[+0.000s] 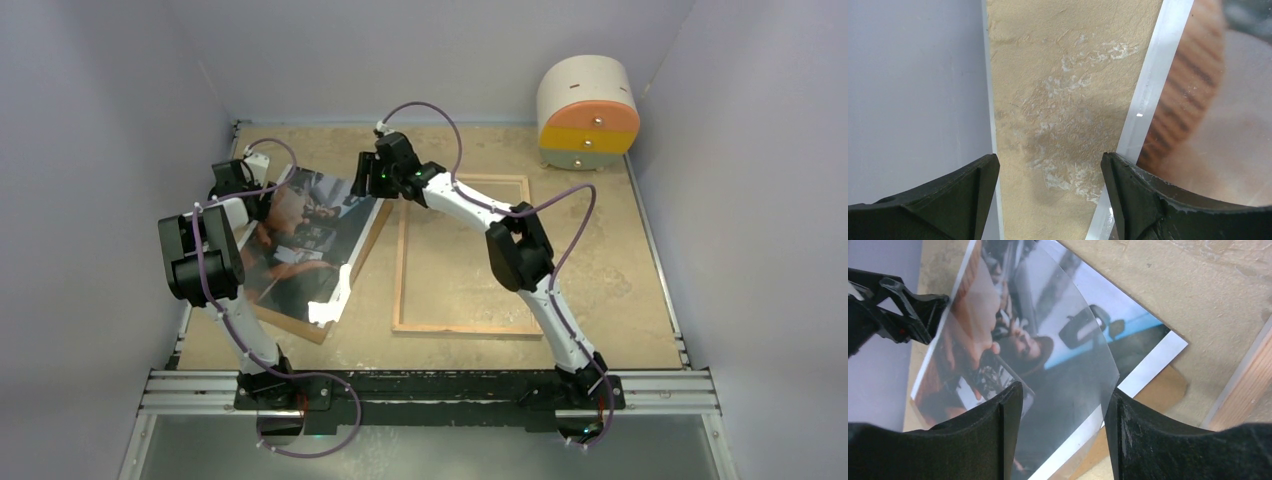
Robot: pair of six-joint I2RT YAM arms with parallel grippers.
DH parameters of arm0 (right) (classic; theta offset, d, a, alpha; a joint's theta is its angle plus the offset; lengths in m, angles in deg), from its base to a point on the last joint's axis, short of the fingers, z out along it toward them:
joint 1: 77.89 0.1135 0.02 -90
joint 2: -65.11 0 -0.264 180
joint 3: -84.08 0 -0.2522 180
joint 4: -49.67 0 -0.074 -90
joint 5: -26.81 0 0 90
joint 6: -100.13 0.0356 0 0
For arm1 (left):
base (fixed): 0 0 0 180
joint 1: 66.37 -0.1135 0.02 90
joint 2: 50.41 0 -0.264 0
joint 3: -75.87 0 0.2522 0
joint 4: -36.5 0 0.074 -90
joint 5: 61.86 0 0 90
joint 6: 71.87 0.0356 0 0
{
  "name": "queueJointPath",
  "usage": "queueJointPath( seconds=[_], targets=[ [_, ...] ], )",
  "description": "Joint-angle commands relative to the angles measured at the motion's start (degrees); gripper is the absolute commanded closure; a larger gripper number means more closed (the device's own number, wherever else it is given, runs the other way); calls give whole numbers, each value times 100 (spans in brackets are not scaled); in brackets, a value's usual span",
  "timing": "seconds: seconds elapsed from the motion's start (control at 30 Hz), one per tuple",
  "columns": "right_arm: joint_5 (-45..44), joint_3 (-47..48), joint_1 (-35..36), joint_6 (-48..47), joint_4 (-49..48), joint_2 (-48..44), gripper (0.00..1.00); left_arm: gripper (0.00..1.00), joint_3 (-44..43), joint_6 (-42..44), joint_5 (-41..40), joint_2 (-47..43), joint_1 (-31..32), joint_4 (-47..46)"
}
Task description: Put the photo into the frame
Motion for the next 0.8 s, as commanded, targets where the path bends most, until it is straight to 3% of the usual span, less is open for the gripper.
queueJointPath(
  seconds=[0.0,0.2,0.3,0.4,0.53,0.77],
  targets=[
    [364,-543,-85,371,-419,-670,39,20,275,58,333,214,107,1009],
    [1235,-1327,-184,1316,-1570,-870,41,19,292,40,350,191,107,1016],
    [1380,-1531,-213,1679,-1971,-892,56,20,288,53,363,165,107,1047],
    [1407,-1524,-257,1846,-2063,-867,82,19,184,60,417,133,48,1178],
    [1327,-1387,-355,1769,-1797,-942,100,17,-170,50,630,53,-142,1666],
    [1398,-1962,-895,1192,-673,-1868,100,8,-614,530,512,-694,-201,2205]
  ],
)
